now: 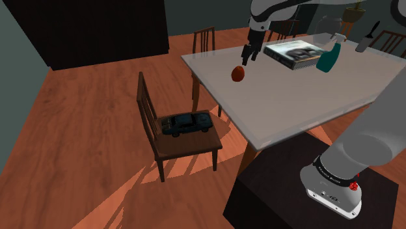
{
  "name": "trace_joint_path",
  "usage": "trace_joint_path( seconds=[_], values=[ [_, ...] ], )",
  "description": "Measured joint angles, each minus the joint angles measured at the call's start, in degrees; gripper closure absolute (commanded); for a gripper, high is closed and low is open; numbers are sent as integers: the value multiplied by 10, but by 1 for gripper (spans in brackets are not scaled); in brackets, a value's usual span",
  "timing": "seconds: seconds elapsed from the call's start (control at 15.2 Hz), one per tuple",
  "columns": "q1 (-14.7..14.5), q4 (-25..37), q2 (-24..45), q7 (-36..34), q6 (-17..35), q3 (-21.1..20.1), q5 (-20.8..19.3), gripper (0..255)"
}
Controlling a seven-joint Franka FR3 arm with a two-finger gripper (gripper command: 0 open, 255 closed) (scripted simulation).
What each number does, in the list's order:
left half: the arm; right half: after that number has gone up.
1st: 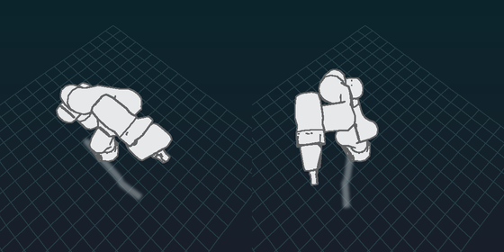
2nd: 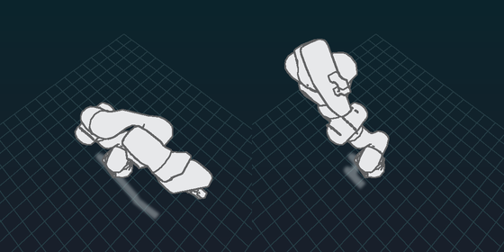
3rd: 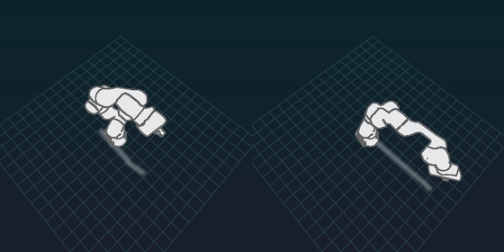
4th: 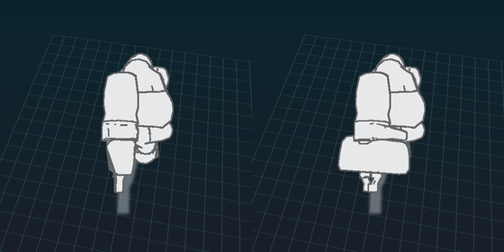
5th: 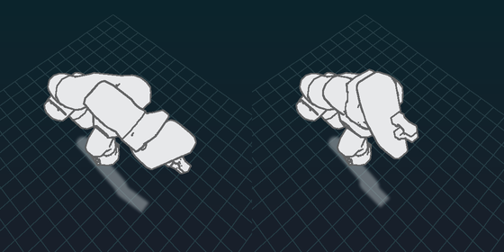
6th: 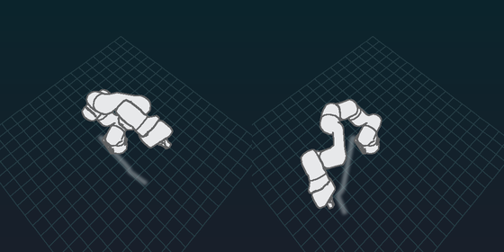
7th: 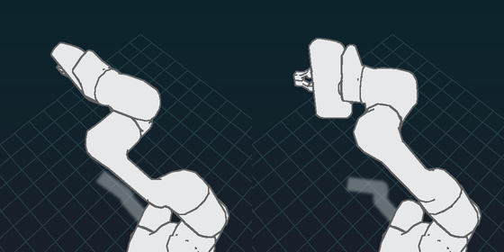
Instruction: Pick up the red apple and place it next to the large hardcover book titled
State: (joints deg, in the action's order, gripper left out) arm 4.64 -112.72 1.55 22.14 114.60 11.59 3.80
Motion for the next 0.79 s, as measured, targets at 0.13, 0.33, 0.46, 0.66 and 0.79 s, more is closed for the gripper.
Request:
trace_joint_path(
  seconds=[0.13,0.33,0.46,0.66,0.79],
  values=[
    [9,34,45,19,4,7,12,0],
    [24,105,121,42,-1,12,32,0],
    [33,150,168,52,-5,13,44,0],
    [41,171,196,61,-2,13,51,0],
    [41,165,202,62,10,12,53,0]
  ],
)
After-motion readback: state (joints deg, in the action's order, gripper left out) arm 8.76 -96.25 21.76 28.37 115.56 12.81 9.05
